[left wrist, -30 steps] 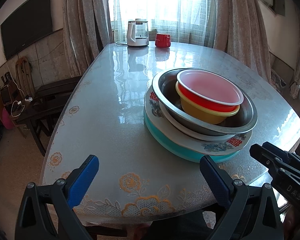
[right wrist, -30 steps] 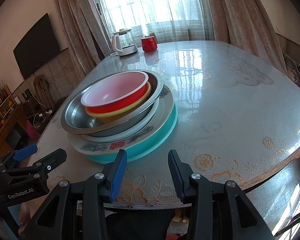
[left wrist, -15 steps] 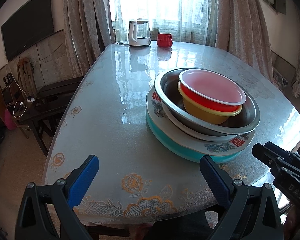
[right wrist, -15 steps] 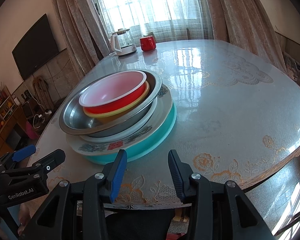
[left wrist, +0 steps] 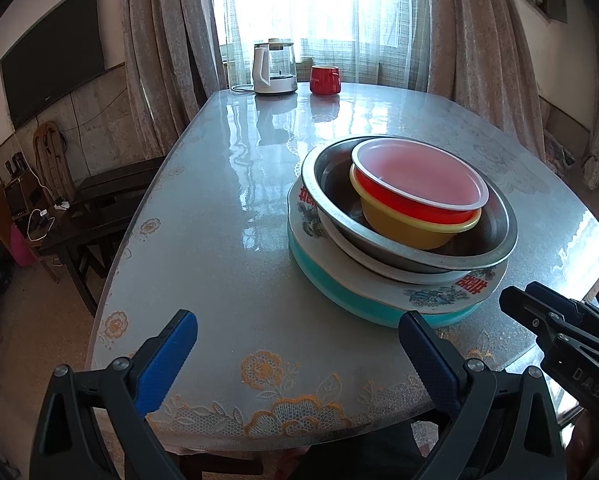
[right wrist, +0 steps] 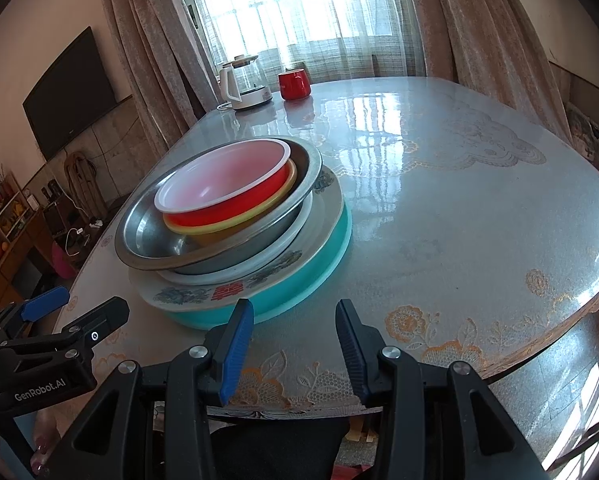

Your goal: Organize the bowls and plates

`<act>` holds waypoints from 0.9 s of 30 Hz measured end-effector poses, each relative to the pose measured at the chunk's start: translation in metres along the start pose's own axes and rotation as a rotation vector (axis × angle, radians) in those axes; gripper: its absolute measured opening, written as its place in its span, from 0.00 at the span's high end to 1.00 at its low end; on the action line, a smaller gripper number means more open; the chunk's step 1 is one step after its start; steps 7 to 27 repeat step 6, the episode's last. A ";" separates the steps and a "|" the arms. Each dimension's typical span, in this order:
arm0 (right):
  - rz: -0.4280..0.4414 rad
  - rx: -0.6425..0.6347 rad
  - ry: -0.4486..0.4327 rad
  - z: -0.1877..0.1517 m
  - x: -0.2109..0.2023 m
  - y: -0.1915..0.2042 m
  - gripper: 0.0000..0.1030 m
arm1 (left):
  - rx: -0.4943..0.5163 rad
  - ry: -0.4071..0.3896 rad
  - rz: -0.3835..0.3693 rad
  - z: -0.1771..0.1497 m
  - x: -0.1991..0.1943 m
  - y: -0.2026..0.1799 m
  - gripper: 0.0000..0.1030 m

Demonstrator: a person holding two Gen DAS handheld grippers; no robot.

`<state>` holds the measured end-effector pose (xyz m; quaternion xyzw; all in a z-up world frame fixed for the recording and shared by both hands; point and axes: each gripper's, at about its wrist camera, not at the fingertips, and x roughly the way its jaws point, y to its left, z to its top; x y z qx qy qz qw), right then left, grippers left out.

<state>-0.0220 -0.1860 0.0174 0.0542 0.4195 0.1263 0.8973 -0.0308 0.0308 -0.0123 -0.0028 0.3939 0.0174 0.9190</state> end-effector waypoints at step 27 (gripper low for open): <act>0.006 0.032 0.011 0.005 0.006 -0.009 0.58 | 0.001 -0.029 -0.010 0.003 -0.003 0.000 0.02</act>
